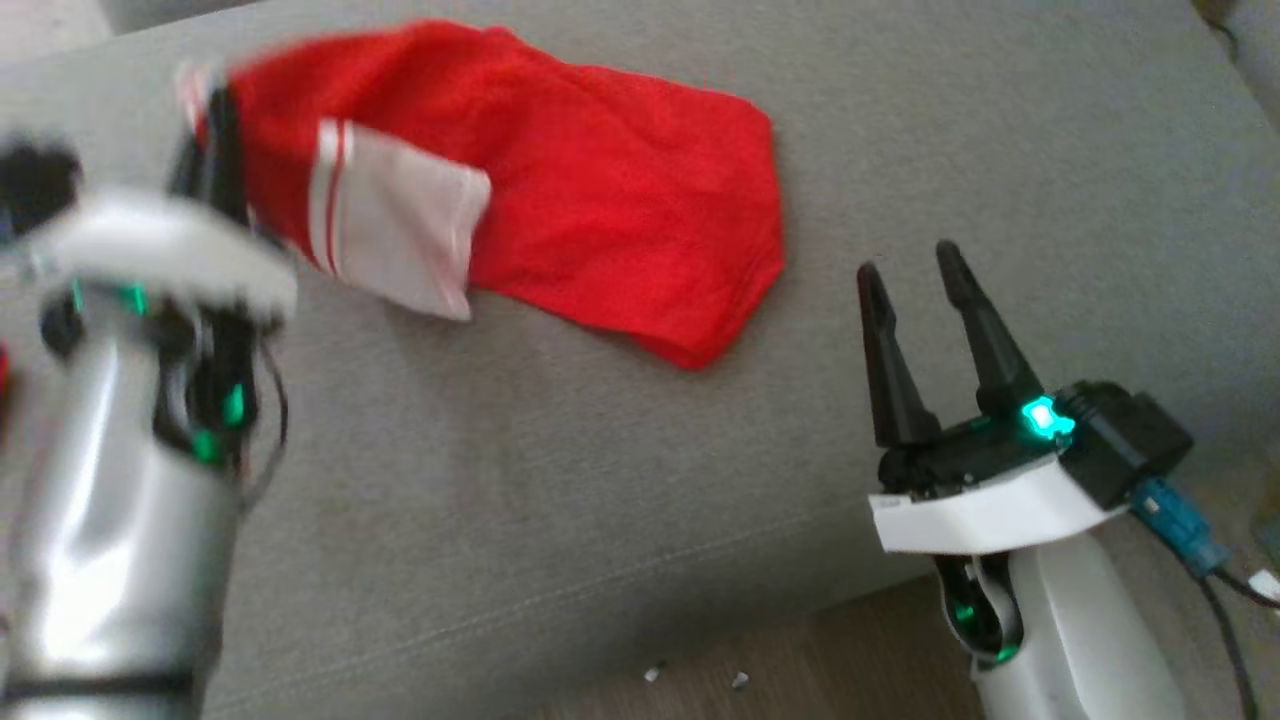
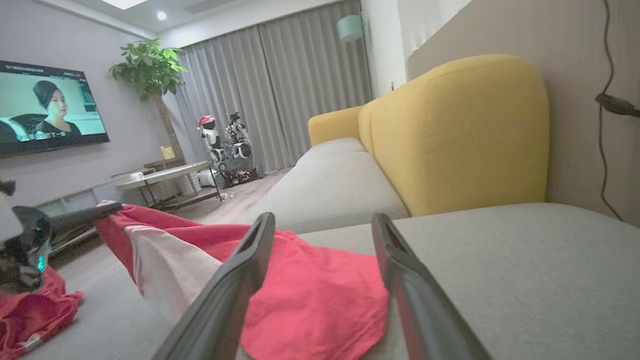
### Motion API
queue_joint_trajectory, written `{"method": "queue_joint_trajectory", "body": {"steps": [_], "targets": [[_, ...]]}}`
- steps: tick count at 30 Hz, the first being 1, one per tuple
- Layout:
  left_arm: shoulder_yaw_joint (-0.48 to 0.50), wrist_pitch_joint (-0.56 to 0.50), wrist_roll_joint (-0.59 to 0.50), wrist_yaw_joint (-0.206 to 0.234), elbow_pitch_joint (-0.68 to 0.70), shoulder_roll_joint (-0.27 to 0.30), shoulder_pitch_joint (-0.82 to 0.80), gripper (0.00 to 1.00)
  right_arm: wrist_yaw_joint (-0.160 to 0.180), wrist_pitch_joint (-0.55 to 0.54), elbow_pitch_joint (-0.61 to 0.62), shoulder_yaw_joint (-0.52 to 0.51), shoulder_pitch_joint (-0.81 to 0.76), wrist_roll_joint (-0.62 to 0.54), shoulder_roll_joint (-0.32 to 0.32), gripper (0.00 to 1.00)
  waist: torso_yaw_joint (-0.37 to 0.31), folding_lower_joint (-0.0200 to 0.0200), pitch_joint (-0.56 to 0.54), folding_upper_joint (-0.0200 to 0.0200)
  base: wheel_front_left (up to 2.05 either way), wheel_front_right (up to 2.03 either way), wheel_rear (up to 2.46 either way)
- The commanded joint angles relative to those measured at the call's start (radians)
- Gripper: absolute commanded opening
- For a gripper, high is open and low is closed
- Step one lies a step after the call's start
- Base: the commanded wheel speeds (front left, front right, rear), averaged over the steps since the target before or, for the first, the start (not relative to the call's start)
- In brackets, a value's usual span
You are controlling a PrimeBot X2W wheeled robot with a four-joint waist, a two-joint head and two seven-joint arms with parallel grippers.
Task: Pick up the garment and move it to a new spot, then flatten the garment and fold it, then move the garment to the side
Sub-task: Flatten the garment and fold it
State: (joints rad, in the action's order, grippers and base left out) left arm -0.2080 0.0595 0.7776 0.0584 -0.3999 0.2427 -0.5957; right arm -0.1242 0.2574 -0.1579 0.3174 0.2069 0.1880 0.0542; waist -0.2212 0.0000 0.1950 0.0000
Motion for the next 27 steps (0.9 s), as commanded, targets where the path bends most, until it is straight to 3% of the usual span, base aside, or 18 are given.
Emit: {"method": "queue_joint_trajectory", "body": {"steps": [1, 11, 17, 24, 25, 27], "targets": [[0.045, 0.009, 0.008, 0.001, 0.066, 0.043, -0.011, 0.0, -0.007, 0.004, 0.027, 0.016, 0.003, -0.009, -0.004, 1.0, 0.032, 0.0, -0.012, 0.0, 0.0, 0.0, 0.0], [0.133, 0.014, 0.027, 0.116, 0.401, 0.106, 0.461, 0.0, -0.007, 0.004, 0.0, -0.015, -0.025, -0.063, -0.004, 1.0, 0.156, 0.0, -0.009, 0.0, 0.0, 0.0, 0.0], [0.101, -0.055, 0.002, 0.147, 0.393, 0.153, 0.621, 0.0, -0.007, 0.004, -0.021, -0.02, -0.028, -0.083, -0.004, 1.0, 0.191, 0.0, -0.007, 0.0, 0.0, 0.0, 0.0], [0.051, -0.051, -0.083, 0.182, 0.32, 0.181, 0.669, 0.03, -0.007, 0.004, -0.082, -0.024, -0.028, -0.088, -0.004, 1.0, 0.208, 0.0, -0.013, 0.0, 0.0, 0.0, 0.0], [0.048, -0.035, -0.089, 0.181, 0.319, 0.175, 0.664, 1.0, -0.007, 0.004, -0.098, -0.025, -0.029, -0.076, -0.004, 1.0, 0.208, 0.0, -0.014, 0.0, 0.0, 0.0, 0.0], [0.053, 0.013, -0.102, 0.189, 0.327, 0.157, 0.65, 1.0, -0.007, 0.004, -0.142, -0.026, -0.029, -0.055, -0.004, 1.0, 0.21, 0.0, -0.018, 0.0, 0.0, 0.0, 0.0]]}}
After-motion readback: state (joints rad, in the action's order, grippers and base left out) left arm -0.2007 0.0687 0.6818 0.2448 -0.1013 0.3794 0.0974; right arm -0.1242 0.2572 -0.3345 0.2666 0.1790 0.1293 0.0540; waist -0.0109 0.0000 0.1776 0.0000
